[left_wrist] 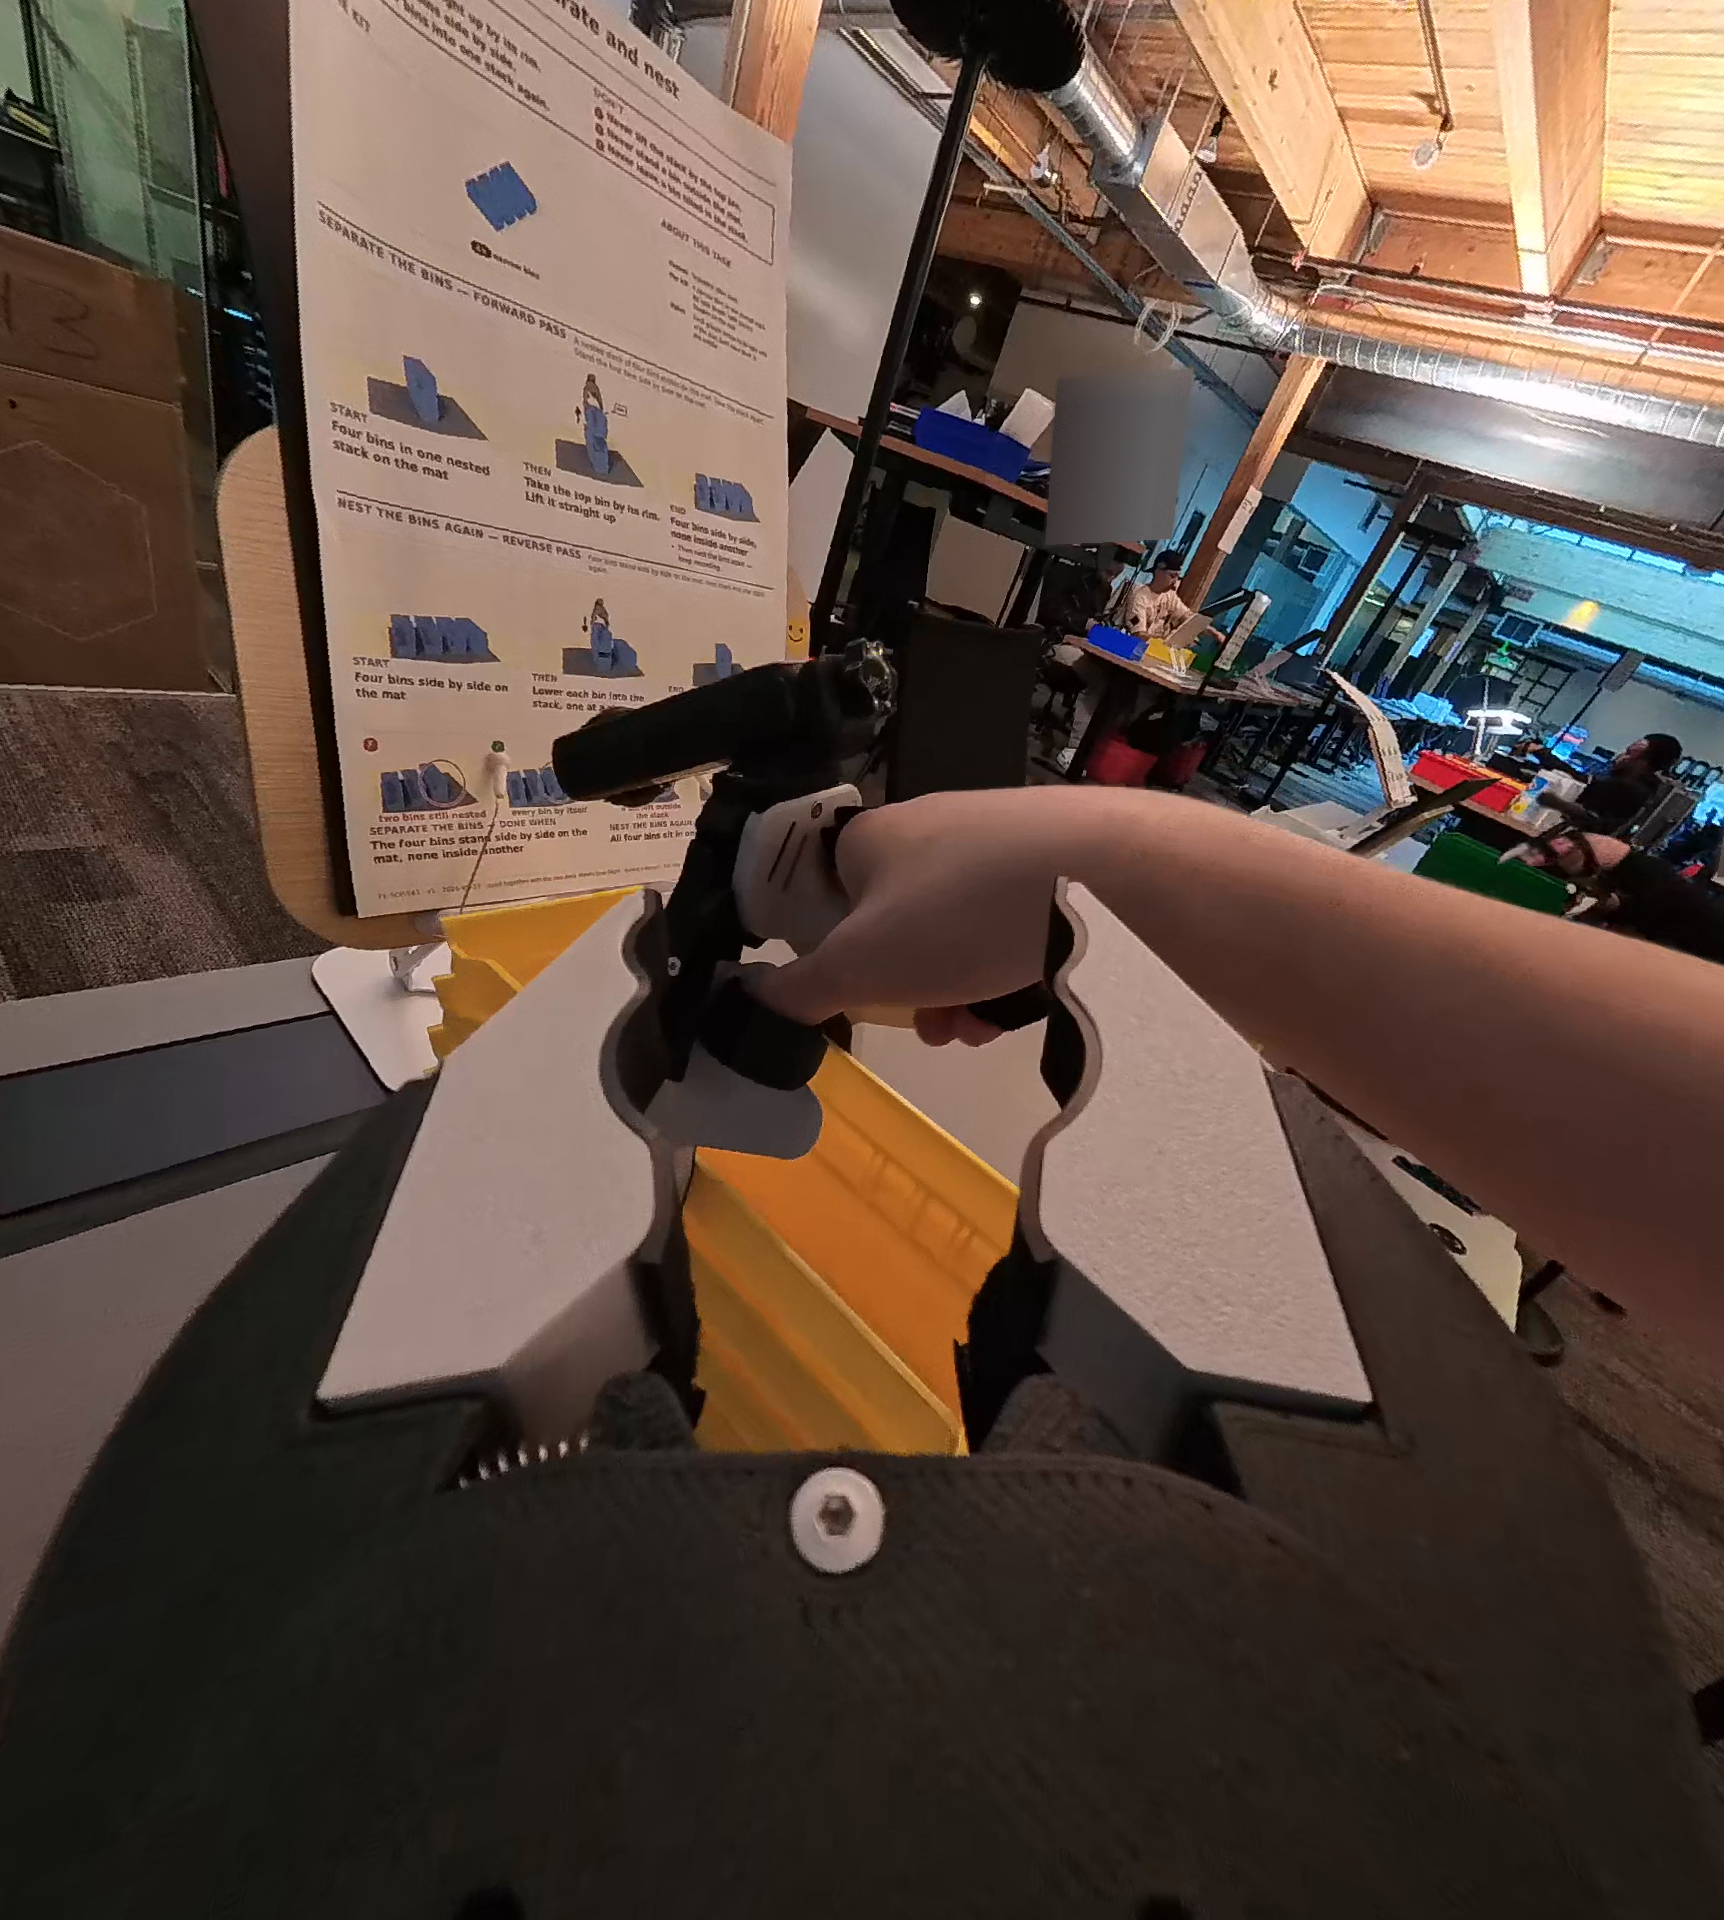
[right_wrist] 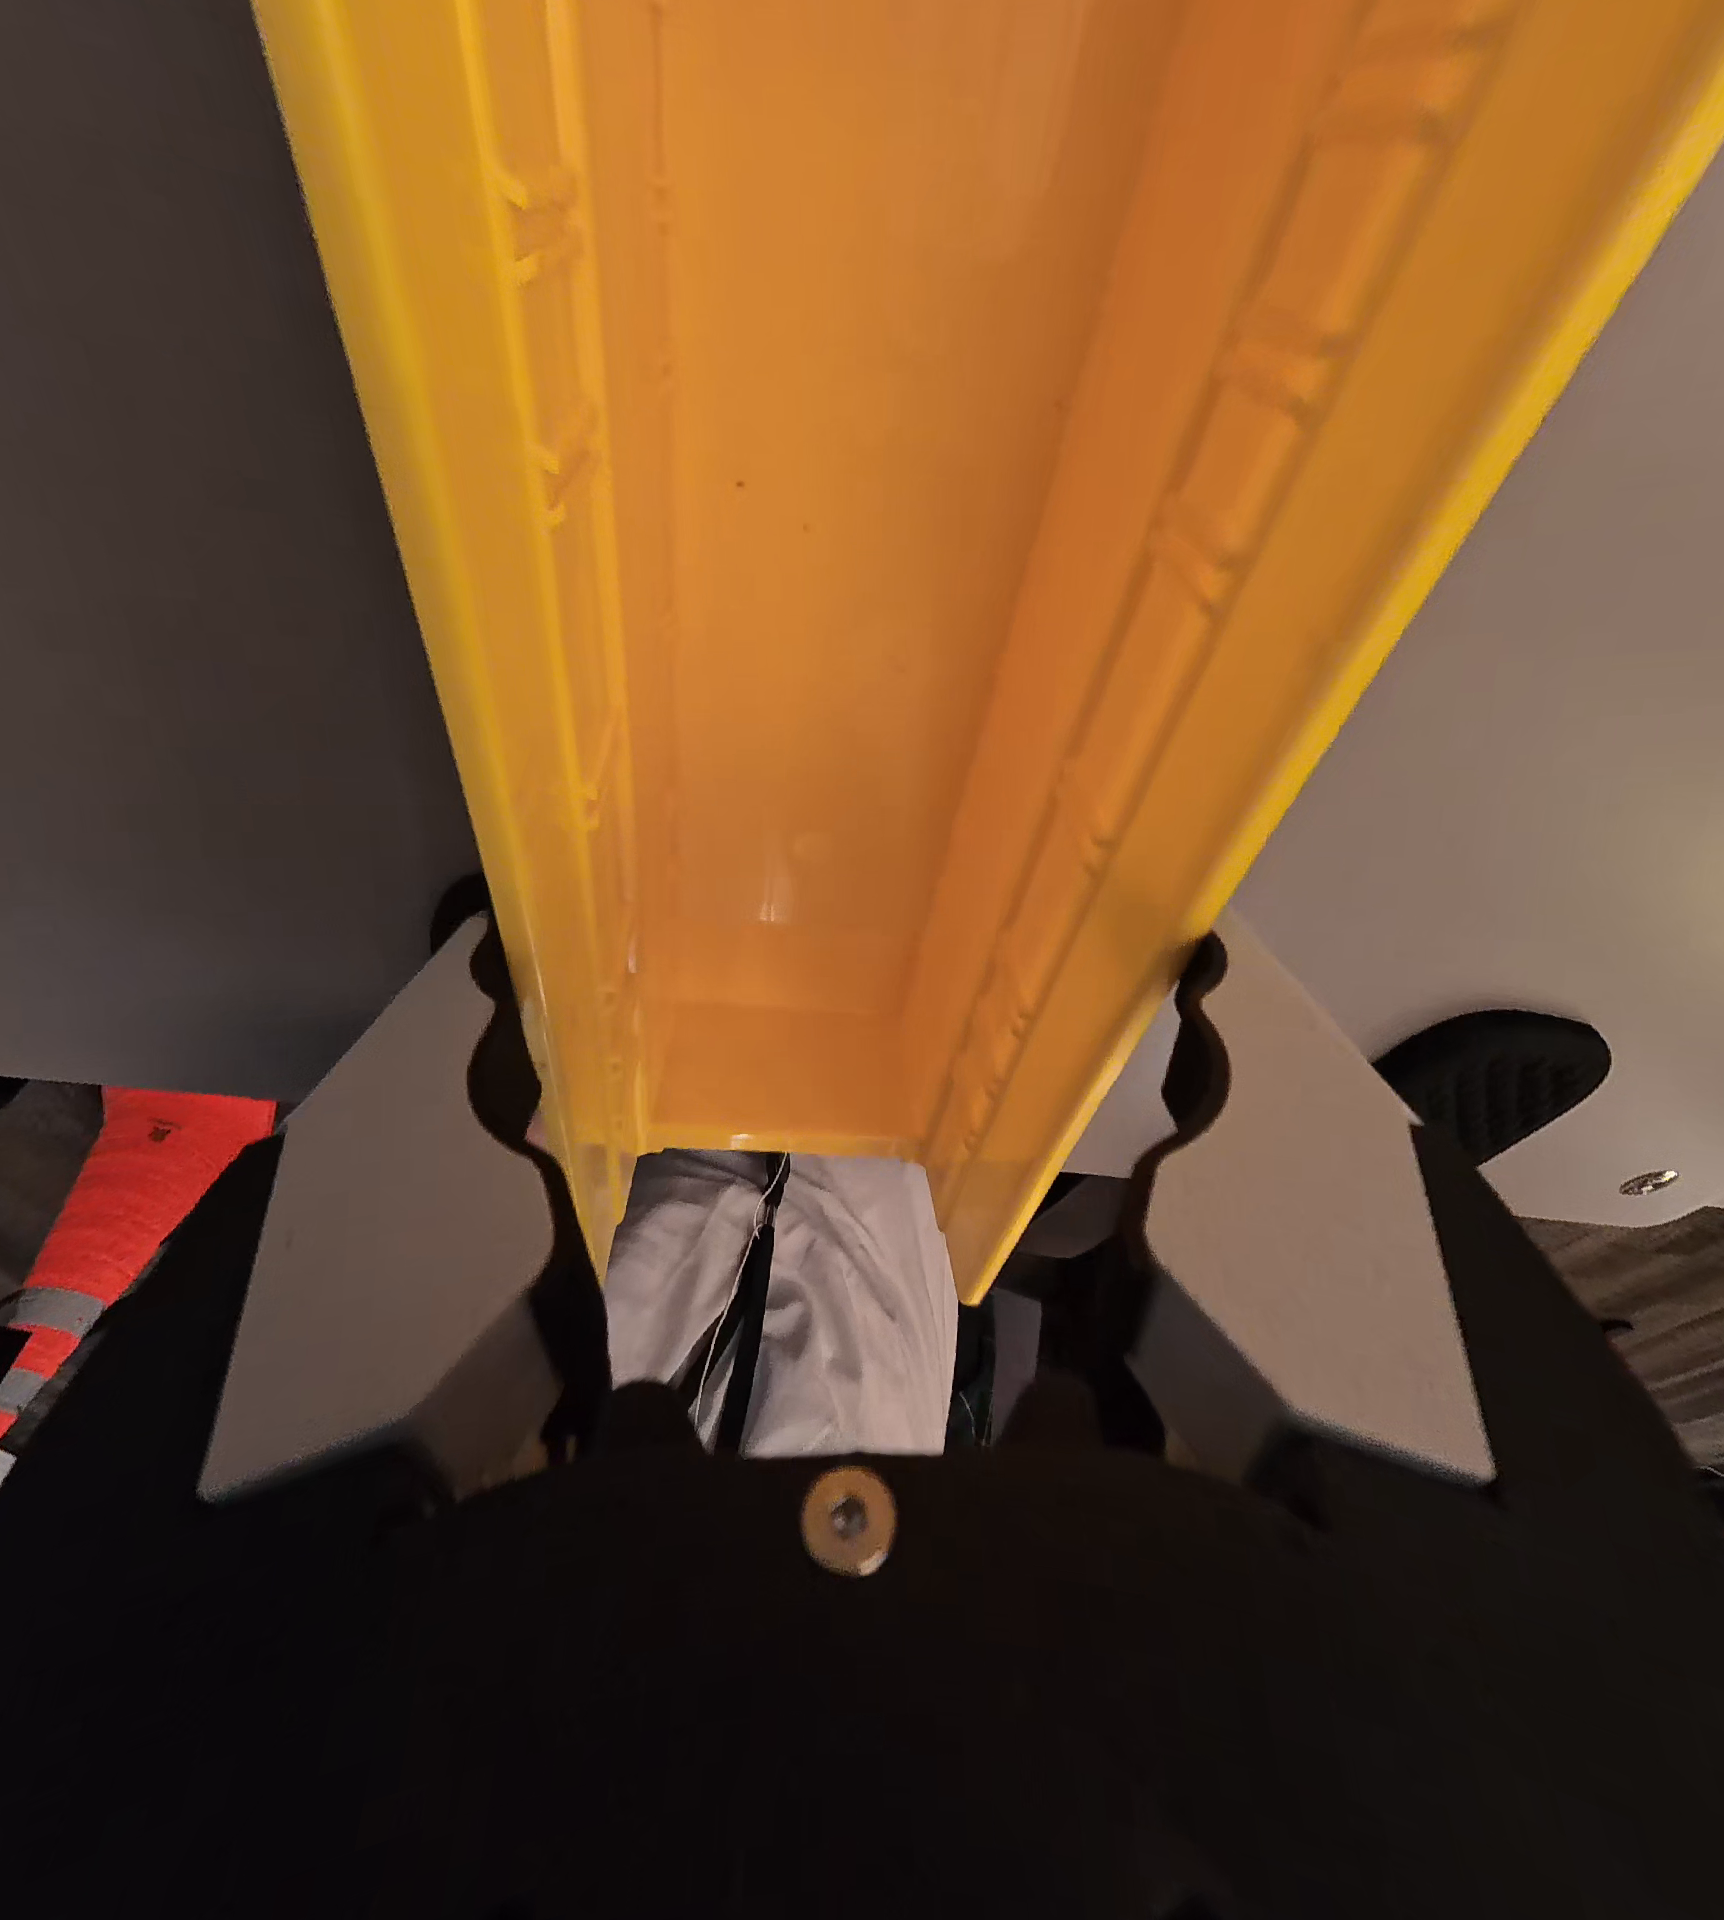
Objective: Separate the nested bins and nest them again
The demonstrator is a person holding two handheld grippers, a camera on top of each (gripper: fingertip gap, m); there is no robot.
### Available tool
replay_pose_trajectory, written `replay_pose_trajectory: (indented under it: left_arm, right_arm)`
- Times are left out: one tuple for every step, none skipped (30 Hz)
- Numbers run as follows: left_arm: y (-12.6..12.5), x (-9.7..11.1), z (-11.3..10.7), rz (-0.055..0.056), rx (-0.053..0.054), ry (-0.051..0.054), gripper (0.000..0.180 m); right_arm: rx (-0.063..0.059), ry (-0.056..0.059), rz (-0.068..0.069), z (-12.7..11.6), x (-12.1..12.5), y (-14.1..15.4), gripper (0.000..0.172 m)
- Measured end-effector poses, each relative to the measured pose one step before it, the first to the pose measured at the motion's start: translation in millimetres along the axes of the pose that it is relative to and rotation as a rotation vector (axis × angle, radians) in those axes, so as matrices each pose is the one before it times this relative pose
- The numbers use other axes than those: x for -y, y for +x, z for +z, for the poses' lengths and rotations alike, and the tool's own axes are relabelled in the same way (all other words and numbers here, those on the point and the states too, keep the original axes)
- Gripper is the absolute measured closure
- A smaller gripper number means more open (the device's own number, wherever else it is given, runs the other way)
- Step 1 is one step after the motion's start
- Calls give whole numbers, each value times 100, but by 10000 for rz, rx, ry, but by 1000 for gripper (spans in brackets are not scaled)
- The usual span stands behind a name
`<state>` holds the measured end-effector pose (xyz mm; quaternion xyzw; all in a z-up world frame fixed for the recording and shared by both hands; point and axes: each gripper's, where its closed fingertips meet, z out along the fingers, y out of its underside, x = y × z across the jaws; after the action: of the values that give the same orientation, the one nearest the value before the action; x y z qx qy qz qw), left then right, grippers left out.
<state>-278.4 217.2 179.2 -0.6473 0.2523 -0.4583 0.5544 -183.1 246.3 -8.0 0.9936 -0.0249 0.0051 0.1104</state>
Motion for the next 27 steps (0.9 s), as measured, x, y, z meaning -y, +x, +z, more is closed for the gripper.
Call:
replay_pose_trajectory:
  left_arm:
    - [31,4,23,4,-6,2,108]
    - [40,-7,15,12,1,-8,108]
    - [54,-20,21,23,3,-11,108]
    - [49,-14,23,24,3,-15,108]
    - [56,-36,30,18,0,-17,108]
    - [43,-25,42,9,-2,-21,108]
    - [15,-37,43,4,1,-21,108]
    - [12,-30,36,6,-2,-18,108]
    - [0,-34,33,-1,-1,-16,108]
    - [-9,-12,33,-3,0,-10,108]
    - [-15,-26,26,-11,0,-8,108]
    - [-2,-25,9,-12,-3,-13,108]
    - [3,-12,7,-2,-4,-9,108]
    - [-6,-3,8,2,6,-1,108]
    - [10,14,1,9,8,1,108]
    - [21,12,14,11,0,8,108]
    - [37,-2,16,7,-6,-1,108]
    - [32,-15,22,8,-6,-11,108]
    - [22,-17,12,6,-1,-13,108]
    - [2,-18,19,4,6,-10,108]
    - [5,-11,18,7,4,-11,108]
    - [5,-19,19,4,4,-10,108]
    - [3,-14,12,-2,5,-8,108]
    - [15,0,11,0,4,-3,108]
    - [29,-1,4,10,1,0,108]
    - [44,2,-7,15,2,-1,108]
    - [50,21,-15,15,2,6,108]
  right_arm:
    - [0,-41,9,-56,-73,4,45]
    - [-8,-88,10,-55,-111,13,44]
    - [-16,-100,-2,-51,-134,33,43]
    - [-7,-28,15,-46,-56,0,44]
    - [8,2,-5,-18,-5,-56,44]
    - [3,-8,-10,1,0,-18,43]
    - [2,1,-18,44,32,-12,43]
    - [3,20,-25,75,73,-19,43]
    - [-8,11,-24,61,48,-4,43]
    - [-10,-9,-29,35,28,2,44]
    - [-14,-2,-28,-7,15,8,47]
    - [-8,-16,-26,-28,3,-2,49]
    - [-5,-38,-11,-58,-51,14,51]
    - [-2,-57,22,-81,-79,8,52]
    - [-20,-56,-11,-105,-108,-3,53]
    - [-37,-58,-30,-134,-130,-14,54]
    - [-37,-40,-20,-149,-112,9,55]
    - [-31,-49,-5,-172,-139,11,55]
    - [-36,-44,-21,-185,-148,11,55]
    - [-40,-48,-25,-182,-173,21,55]
    - [-43,-44,-2,-191,-192,60,55]
    - [-40,-31,-7,-222,-177,72,56]
    - [-37,-22,-30,-218,-155,74,56]
    - [-24,4,-27,-209,-122,83,55]
    - [-10,4,0,-235,-129,77,55]
    - [6,-39,-7,-222,-228,69,55]
    - [4,-74,-15,-228,-304,67,55]
